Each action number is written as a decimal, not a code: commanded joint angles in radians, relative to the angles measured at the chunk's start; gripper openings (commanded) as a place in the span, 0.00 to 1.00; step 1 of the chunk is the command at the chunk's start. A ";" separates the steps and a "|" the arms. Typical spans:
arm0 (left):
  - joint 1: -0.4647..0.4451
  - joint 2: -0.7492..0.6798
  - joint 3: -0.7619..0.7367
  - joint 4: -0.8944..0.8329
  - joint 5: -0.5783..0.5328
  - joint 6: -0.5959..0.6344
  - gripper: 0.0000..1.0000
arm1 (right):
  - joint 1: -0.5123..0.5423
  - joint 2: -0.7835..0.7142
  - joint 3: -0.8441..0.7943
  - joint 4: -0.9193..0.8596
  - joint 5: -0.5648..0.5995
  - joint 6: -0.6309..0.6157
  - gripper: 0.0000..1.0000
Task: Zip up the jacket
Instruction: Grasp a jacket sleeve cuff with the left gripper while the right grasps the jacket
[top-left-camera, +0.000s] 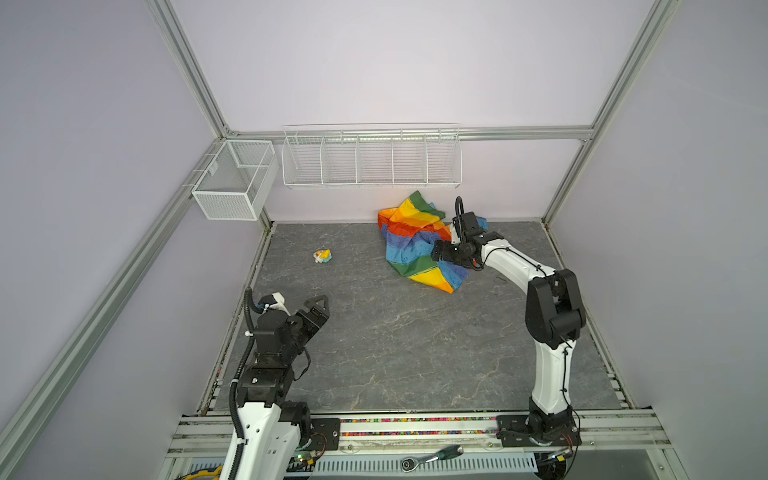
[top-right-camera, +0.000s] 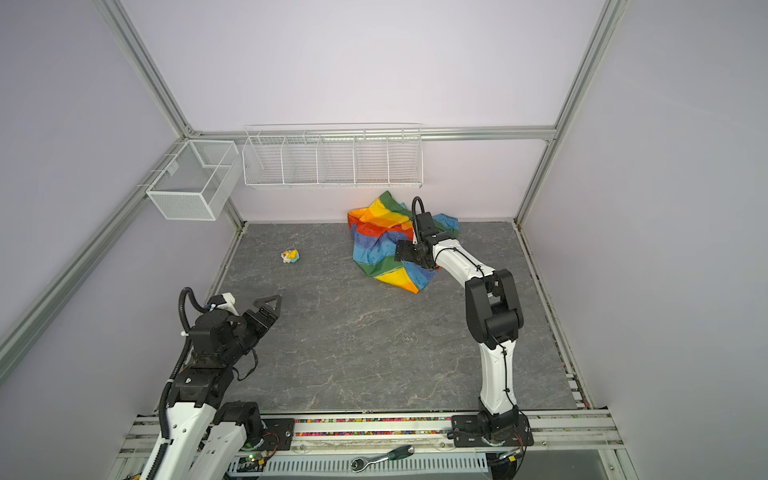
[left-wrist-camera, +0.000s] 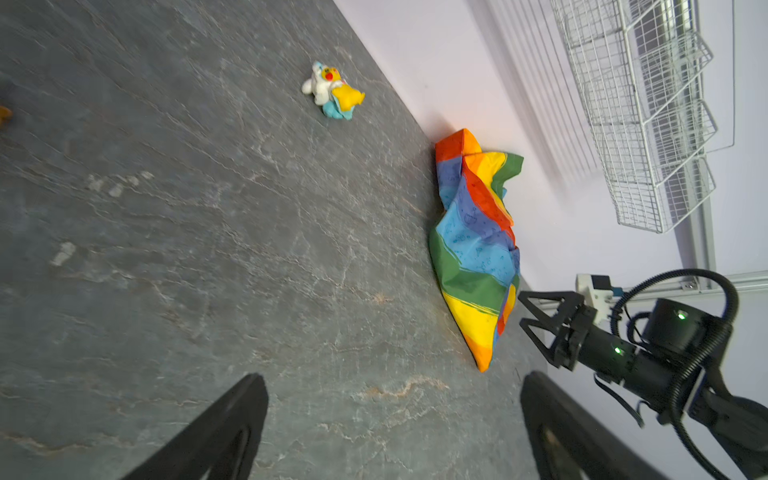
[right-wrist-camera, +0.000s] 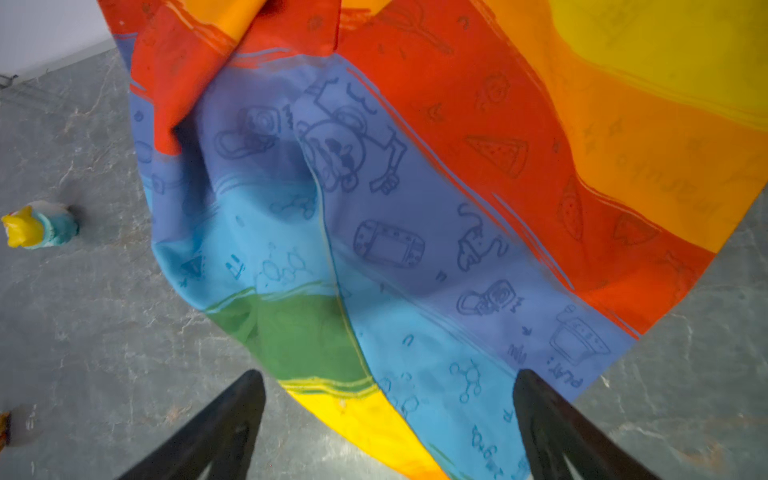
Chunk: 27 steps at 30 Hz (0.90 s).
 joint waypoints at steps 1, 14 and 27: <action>0.004 0.026 -0.007 0.050 0.088 -0.012 0.94 | 0.001 0.059 0.059 -0.023 0.003 0.025 0.84; 0.002 0.058 0.016 0.086 0.135 0.004 0.97 | 0.023 0.079 0.072 -0.028 -0.064 0.020 0.09; -0.247 0.300 0.112 0.190 -0.010 0.034 0.87 | 0.038 -0.383 -0.292 0.020 -0.143 -0.026 0.07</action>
